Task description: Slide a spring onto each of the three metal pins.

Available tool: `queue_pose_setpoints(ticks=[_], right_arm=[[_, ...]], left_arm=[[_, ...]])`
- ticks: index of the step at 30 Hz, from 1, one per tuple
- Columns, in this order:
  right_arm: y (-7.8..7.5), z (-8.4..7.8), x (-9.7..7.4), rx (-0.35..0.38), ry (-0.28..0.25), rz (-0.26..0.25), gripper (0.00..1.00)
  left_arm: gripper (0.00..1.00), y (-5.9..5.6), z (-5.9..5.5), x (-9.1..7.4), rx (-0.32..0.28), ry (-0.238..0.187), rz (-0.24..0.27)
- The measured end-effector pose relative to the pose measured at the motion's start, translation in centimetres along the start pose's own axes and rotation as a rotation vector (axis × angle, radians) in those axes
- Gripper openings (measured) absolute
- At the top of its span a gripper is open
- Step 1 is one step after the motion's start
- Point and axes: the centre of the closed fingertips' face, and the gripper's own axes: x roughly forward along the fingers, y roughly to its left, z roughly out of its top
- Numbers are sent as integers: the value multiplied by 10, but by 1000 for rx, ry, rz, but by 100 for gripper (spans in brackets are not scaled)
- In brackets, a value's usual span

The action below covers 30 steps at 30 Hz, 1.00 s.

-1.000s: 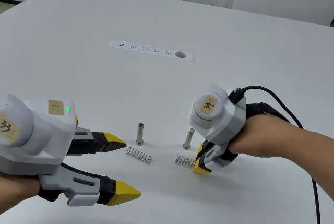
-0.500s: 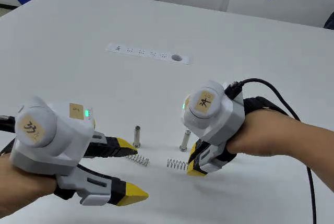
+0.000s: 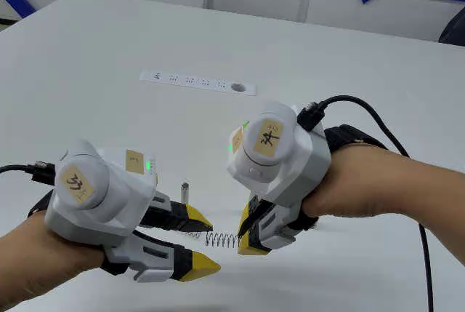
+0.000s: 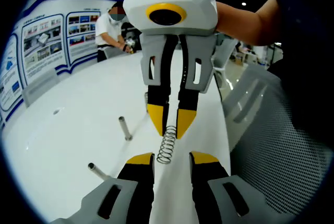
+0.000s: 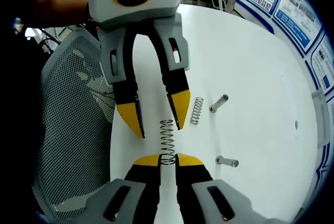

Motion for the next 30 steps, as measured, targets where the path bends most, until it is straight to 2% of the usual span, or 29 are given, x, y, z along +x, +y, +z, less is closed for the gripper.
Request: queue_pose_setpoints(ticks=[13, 30], right_arm=[[9, 3, -2, -27, -1, 13, 11], [6, -3, 4, -4, -25, 34, 12]], left_arm=[[12, -2, 1, 1, 35, 5, 0], [10, -3, 6, -2, 37, -24, -6]])
